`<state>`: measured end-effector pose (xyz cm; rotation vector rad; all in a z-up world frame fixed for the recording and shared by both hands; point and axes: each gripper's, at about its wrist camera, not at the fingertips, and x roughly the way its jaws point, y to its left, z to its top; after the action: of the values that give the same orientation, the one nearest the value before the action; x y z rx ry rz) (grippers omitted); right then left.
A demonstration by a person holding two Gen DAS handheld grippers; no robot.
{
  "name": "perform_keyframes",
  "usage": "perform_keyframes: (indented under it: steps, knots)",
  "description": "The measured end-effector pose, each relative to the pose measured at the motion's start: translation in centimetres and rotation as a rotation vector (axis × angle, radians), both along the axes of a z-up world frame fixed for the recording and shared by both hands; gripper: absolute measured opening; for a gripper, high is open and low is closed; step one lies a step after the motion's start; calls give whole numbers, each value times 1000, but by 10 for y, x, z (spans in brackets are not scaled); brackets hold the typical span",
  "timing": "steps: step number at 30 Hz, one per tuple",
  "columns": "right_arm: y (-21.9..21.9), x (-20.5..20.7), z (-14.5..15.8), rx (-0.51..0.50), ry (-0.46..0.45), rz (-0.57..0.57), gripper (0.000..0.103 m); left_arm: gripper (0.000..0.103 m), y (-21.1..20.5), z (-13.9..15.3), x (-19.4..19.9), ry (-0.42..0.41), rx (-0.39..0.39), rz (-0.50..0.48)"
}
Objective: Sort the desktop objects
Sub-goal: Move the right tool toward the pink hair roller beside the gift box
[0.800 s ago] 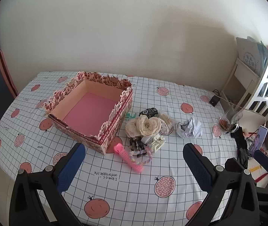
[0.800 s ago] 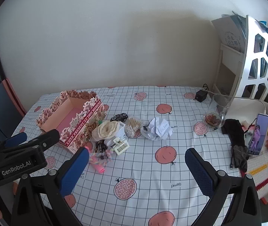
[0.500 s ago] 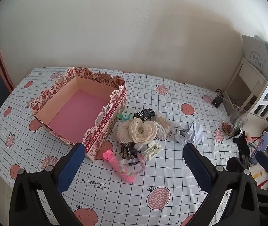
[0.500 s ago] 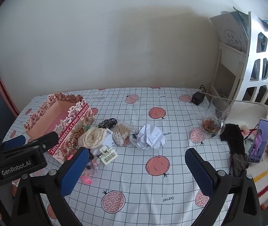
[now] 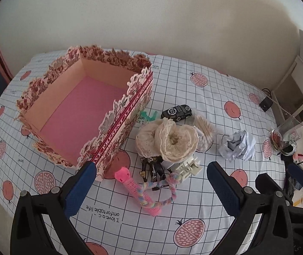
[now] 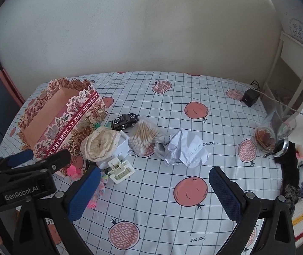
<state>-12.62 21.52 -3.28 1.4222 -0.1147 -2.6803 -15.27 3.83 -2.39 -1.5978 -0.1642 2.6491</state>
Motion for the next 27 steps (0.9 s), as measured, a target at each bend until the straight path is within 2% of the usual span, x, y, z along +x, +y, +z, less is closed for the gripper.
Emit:
perform_keyframes:
  steps: [5, 8, 13, 15, 18, 21, 22, 27]
  knots:
    - [-7, -9, -8, -47, -32, 35, 103, 103, -8, -29, -3, -109, 62, 28]
    - [-12, -11, -10, -48, -14, 50, 103, 103, -10, -42, -2, -141, 31, 41]
    - [-14, -18, -24, -120, -87, 56, 103, 103, -18, -59, -2, -213, 57, 75]
    - [-14, -19, -27, -114, -84, 52, 103, 103, -23, -67, -4, -242, 46, 94]
    - [-12, -24, -39, -116, -122, 30, 103, 103, -31, -77, -3, -278, 72, 109]
    - [-8, -28, -50, -141, -164, 7, 103, 102, -34, -84, -3, -289, 44, 123]
    - [-6, -28, -53, -145, -170, 0, 103, 101, -34, -86, -3, -294, 41, 123]
    - [-4, -31, -61, -163, -186, -7, 103, 74, -32, -92, -4, -321, 74, 97]
